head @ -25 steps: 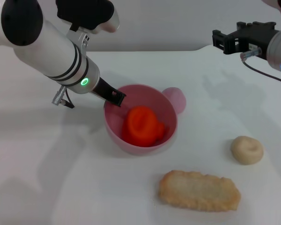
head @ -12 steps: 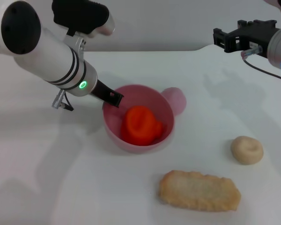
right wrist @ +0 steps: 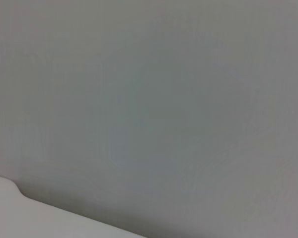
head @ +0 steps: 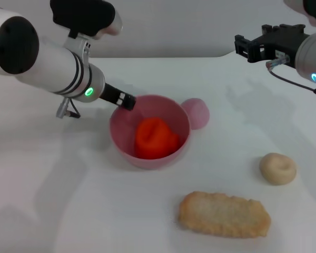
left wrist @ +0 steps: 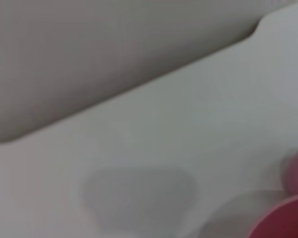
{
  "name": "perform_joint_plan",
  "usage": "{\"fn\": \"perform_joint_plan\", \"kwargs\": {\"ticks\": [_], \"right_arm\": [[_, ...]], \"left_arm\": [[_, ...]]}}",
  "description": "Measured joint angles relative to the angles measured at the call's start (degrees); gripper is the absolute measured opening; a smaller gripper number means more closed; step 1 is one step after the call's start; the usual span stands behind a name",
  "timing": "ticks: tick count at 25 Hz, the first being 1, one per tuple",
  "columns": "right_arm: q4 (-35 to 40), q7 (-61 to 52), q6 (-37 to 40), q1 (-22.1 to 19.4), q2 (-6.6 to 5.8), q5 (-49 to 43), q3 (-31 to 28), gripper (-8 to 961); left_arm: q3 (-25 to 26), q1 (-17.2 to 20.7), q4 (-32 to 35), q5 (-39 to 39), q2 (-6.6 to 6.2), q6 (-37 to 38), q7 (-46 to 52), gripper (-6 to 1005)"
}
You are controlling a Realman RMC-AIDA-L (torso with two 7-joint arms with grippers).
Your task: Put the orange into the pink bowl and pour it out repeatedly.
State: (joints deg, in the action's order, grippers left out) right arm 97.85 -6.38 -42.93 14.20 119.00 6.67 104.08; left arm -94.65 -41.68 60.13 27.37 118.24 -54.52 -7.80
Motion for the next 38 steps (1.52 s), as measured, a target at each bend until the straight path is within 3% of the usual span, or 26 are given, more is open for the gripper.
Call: {"fn": "perform_joint_plan", "kwargs": {"ticks": [2, 5, 9, 12, 14, 15, 16, 18, 19, 20, 22, 23, 26, 29, 31, 38], "right_arm": [[0.27, 0.41, 0.9, -0.37, 0.11, -0.07, 0.03, 570], [0.49, 0.49, 2.28, -0.57, 0.1, -0.86, 0.05, 626], [0.89, 0.35, 5.34, -0.9, 0.12, -4.13, 0.04, 738], [1.14, -0.95, 13.67, -3.48, 0.4, -7.07, -0.77, 738], [0.04, -1.3, 21.35, -5.71, 0.45, -7.48, -1.88, 739], [-2.67, -1.34, 32.16, -8.26, 0.46, -7.43, -2.84, 739], [-2.67, -1.34, 32.16, -8.26, 0.46, -7.43, -2.84, 739], [-7.77, -1.2, 45.65, -10.72, 0.41, -7.43, -3.23, 739], [-10.48, -0.93, 52.28, -11.58, 0.35, -7.63, -3.28, 739], [-14.15, -0.59, 58.57, -12.21, 0.31, -7.78, -3.32, 739], [-22.68, -0.39, 74.01, -13.05, 0.23, -7.79, -3.57, 739], [-26.27, -0.39, 80.12, -13.28, 0.25, -7.42, -3.76, 739], [-33.46, 0.03, 92.06, -13.93, 0.43, -3.85, -4.24, 739], [-37.4, 0.59, 93.53, -14.07, 0.34, -0.55, -4.48, 739], [-40.1, 0.5, 92.25, -13.88, 0.26, -0.07, -4.68, 739], [-42.41, -1.94, 84.41, -13.64, 0.22, 2.69, -3.96, 739]], "left_arm": [[0.21, 0.19, 1.11, -1.61, -0.07, 0.78, -0.01, 222], [0.64, 0.68, 4.06, -5.79, -0.1, 1.71, 0.25, 424], [0.69, 3.16, 11.04, -12.84, -0.12, 4.9, 0.92, 581], [0.71, 6.63, 16.71, -15.05, -0.12, 9.84, 1.33, 674], [0.66, 10.42, 20.02, -15.72, -0.11, 16.74, 1.42, 703], [0.43, 13.37, 21.12, -16.03, -0.09, 23.17, 1.39, 717], [0.06, 15.97, 21.48, -16.1, -0.06, 29.1, 1.34, 732], [-0.41, 19.74, 21.54, -16.05, -0.05, 37.82, 1.34, 761], [-0.41, 19.74, 21.54, -16.05, -0.05, 37.82, 1.34, 775], [-0.67, 22.73, 20.88, -15.85, -0.06, 44.26, 1.46, 790], [-1.3, 25.85, 17.6, -15.44, 0.01, 53.3, 1.59, 804], [-1.3, 25.85, 17.6, -15.44, 0.01, 53.3, 1.59, 804], [-3.54, 27.99, 6.9, -12.73, 0.06, 69.5, 4.81, 805], [-3.9, 28.07, 4.89, -12.14, 0.02, 72.01, 5.97, 804], [-4.91, 27.48, -3.47, -11.25, -0.05, 79.73, 9.78, 804], [-6.7, 27.13, -10.64, -10.13, 0.21, 84.01, 11.8, 805]]}}
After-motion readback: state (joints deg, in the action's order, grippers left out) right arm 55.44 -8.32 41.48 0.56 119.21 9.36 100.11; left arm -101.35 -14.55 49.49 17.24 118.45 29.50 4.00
